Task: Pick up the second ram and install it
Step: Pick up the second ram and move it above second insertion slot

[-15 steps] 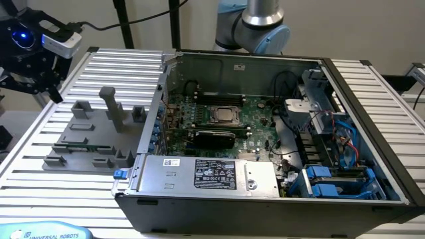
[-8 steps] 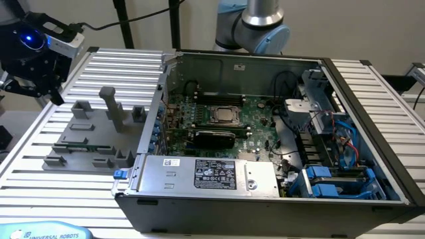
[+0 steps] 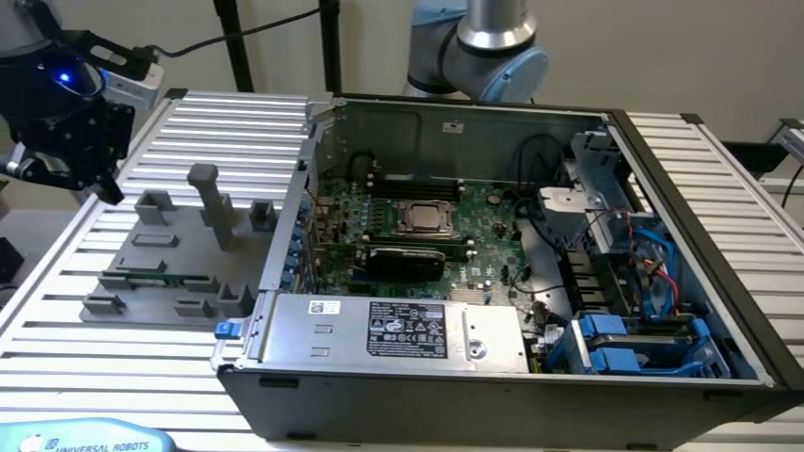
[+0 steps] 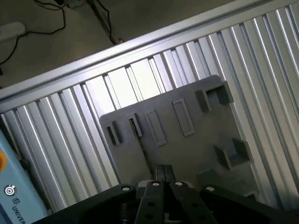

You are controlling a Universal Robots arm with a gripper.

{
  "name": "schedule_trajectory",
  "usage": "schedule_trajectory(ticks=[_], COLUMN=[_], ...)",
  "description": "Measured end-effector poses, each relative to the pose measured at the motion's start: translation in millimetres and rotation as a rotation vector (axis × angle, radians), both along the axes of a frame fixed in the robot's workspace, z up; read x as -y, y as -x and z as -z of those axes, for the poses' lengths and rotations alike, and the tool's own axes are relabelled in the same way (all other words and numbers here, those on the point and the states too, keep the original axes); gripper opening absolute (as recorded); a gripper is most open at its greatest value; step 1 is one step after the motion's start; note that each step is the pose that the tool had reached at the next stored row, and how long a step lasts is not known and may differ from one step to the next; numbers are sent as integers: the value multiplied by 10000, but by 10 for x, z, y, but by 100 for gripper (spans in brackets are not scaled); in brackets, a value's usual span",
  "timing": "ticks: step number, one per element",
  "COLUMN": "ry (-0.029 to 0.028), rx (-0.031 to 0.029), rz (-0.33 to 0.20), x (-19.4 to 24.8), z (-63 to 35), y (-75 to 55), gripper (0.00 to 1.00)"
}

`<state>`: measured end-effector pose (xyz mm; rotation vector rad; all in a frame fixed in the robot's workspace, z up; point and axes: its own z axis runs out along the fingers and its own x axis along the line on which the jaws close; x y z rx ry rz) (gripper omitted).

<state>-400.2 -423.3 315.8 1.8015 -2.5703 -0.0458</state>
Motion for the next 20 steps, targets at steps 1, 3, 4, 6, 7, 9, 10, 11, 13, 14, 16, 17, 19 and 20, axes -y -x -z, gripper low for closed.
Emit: schedule_trajectory(ticks=[1,3,4,6,7,9,10,11,13,14,16,17,19,20], ry=[7,23,31,47,56,77,91,106,141,159,199,217,264,288], rx=[3,8,10,14,16,16,15,15,14,13,10,9,5,2], rz=[-167,-507,-677,-1006,-1176,-1476,-1602,-1721,-1928,-2013,-2172,-2236,-2357,-2410], x=[0,0,0,0,0,0,-1,-1,0,0,0,0,0,0], z=[9,27,36,54,64,83,93,104,129,142,167,179,209,223], y=[0,-1,-1,-2,-3,-5,-9,-13,-29,-39,-63,-76,-111,-127], gripper=[11,11,11,11,11,11,11,11,11,11,11,11,11,11])
